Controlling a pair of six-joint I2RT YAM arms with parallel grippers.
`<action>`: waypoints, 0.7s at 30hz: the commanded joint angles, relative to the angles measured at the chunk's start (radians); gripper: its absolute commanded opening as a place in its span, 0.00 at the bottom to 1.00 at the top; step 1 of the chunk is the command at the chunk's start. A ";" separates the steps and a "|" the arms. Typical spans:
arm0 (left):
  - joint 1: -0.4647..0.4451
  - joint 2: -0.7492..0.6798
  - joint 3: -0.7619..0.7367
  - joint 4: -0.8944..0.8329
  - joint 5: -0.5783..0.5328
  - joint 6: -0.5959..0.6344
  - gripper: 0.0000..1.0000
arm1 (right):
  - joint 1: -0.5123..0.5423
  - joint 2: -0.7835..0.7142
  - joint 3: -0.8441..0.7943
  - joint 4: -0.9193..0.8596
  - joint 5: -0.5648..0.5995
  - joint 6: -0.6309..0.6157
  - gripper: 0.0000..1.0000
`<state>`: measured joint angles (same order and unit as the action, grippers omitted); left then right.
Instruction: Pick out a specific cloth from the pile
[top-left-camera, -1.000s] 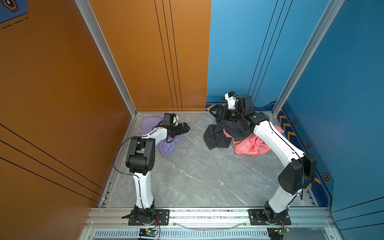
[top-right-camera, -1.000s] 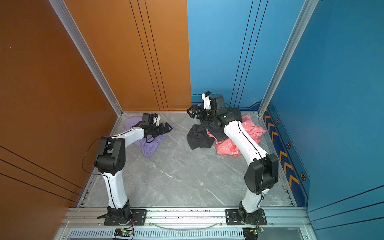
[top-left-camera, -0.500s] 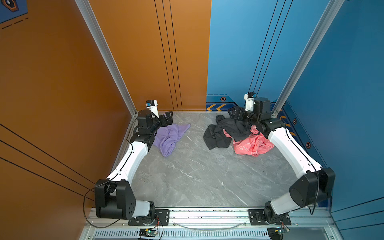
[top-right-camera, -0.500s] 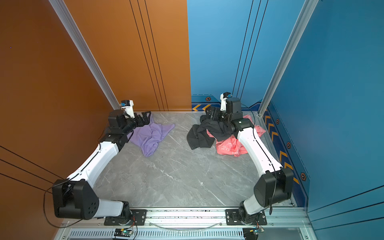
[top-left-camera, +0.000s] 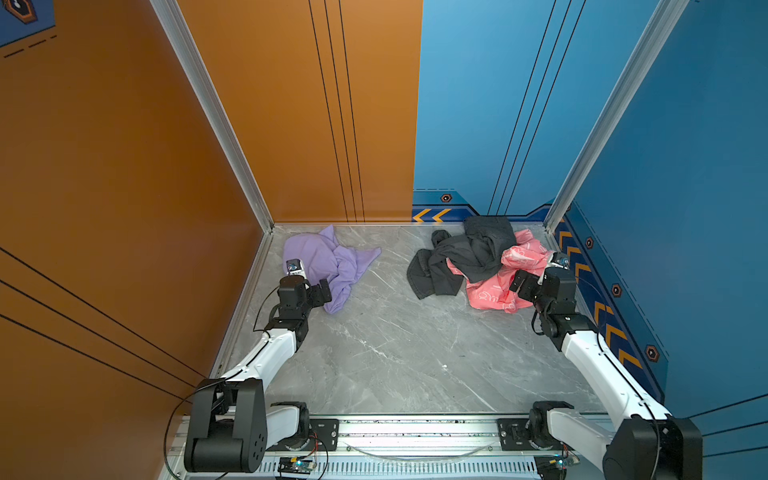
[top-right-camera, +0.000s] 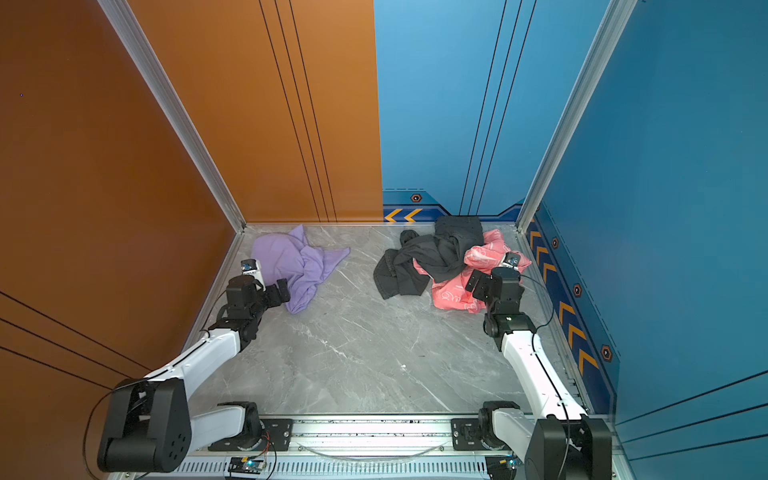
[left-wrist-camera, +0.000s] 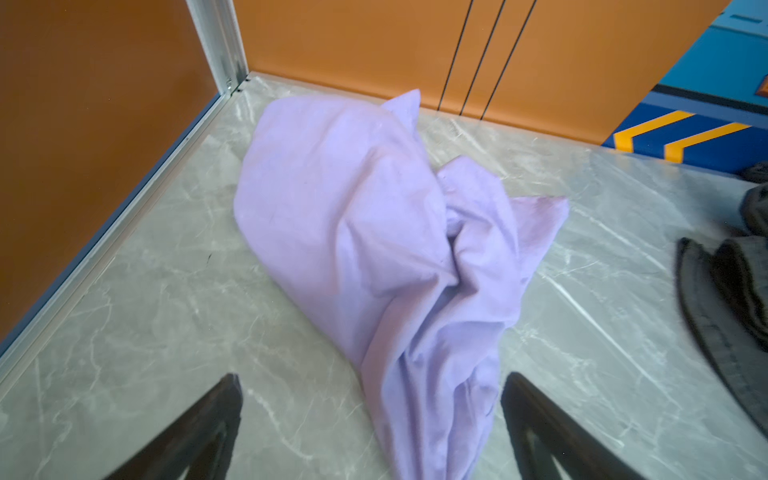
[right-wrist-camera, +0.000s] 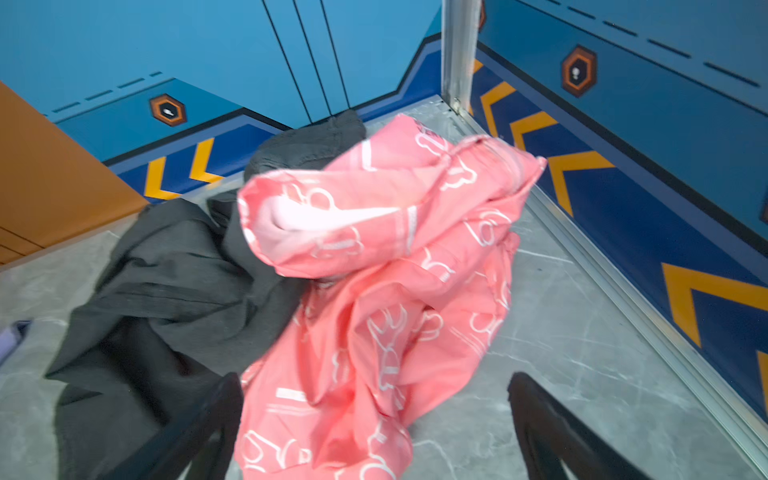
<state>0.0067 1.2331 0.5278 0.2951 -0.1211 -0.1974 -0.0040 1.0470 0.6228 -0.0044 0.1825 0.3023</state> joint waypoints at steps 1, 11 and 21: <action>0.012 0.030 -0.045 0.145 -0.072 0.033 0.98 | -0.008 -0.053 -0.117 0.176 0.064 -0.101 1.00; 0.025 0.192 -0.078 0.358 -0.055 0.107 0.98 | -0.029 -0.039 -0.342 0.418 0.059 -0.200 1.00; 0.028 0.243 -0.075 0.404 -0.002 0.125 0.98 | -0.003 0.087 -0.327 0.517 -0.023 -0.236 1.00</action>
<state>0.0319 1.4765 0.4648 0.6632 -0.1543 -0.0937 -0.0296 1.1175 0.2806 0.4774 0.1921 0.1169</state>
